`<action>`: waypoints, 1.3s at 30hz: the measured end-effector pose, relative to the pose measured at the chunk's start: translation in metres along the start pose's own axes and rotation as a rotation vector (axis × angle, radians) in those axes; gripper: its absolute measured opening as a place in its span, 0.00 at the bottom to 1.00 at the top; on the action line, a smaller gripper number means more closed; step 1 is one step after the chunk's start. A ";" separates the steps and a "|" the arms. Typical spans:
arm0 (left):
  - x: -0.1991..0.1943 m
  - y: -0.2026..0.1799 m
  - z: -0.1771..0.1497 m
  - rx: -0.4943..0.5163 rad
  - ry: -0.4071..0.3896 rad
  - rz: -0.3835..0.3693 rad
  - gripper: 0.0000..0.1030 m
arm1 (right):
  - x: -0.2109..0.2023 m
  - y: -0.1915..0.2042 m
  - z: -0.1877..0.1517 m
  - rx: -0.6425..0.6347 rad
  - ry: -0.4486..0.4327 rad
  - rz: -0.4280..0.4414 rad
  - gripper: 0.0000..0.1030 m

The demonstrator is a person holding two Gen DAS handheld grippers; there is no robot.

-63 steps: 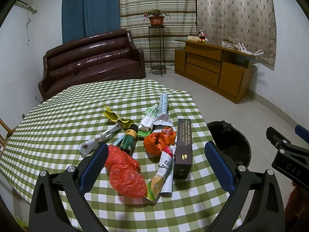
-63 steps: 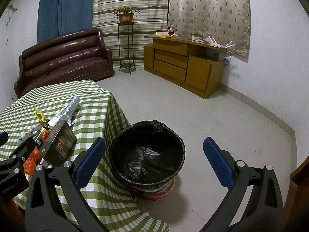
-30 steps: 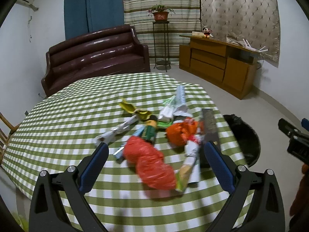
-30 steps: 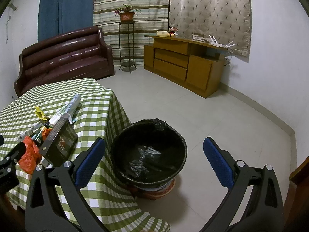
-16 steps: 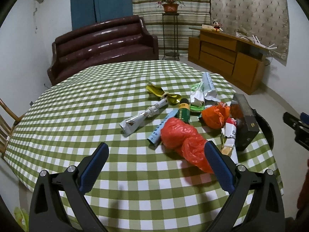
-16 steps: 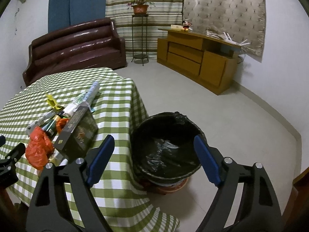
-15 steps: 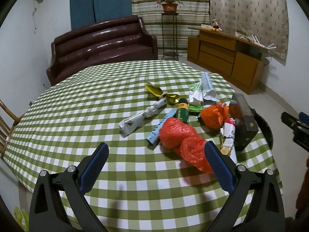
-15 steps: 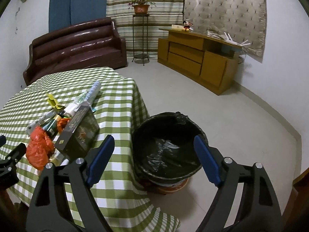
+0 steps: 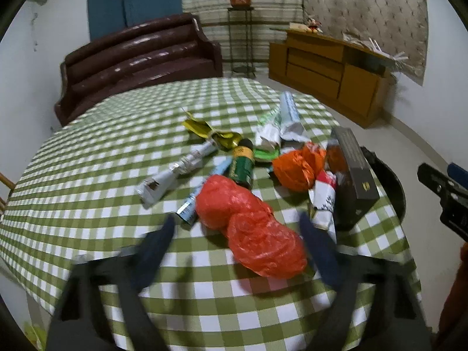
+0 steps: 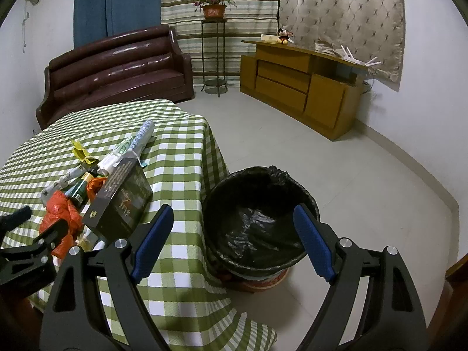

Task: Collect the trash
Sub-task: 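Grasp the red plastic bag with the left gripper while the right gripper approaches the brown box, then lift the red bag with the left gripper while the right gripper grasps the dark brown box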

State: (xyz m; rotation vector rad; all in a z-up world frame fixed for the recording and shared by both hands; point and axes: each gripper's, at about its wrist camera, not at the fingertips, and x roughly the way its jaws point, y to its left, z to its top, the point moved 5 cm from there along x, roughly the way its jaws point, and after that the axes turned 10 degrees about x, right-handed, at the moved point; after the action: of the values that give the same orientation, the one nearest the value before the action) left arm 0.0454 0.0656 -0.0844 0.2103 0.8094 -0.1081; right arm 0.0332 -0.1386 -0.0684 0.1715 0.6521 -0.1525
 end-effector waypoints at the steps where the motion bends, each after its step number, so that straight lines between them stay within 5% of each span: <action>1: 0.003 -0.001 -0.002 -0.006 0.019 -0.039 0.60 | 0.000 0.000 -0.001 0.000 0.002 0.002 0.80; 7: 0.001 -0.001 -0.006 0.001 0.017 -0.083 0.31 | 0.002 0.001 -0.002 -0.004 0.002 0.000 0.80; 11: -0.003 0.004 -0.009 -0.009 0.019 -0.109 0.25 | 0.002 0.003 -0.003 -0.009 0.007 0.001 0.80; 23: -0.035 0.021 -0.002 0.026 -0.065 -0.014 0.24 | -0.009 0.033 0.001 -0.031 -0.008 0.049 0.79; 33: -0.026 0.063 0.000 -0.026 -0.060 0.052 0.24 | -0.006 0.088 0.001 -0.080 0.014 0.117 0.70; 39: -0.019 0.076 -0.003 -0.040 -0.054 0.060 0.24 | 0.011 0.102 -0.006 -0.102 0.064 0.096 0.56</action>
State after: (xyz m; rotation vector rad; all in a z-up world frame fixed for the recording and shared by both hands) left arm 0.0438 0.1406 -0.0615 0.1925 0.7501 -0.0411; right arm 0.0585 -0.0395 -0.0684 0.1091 0.7124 -0.0214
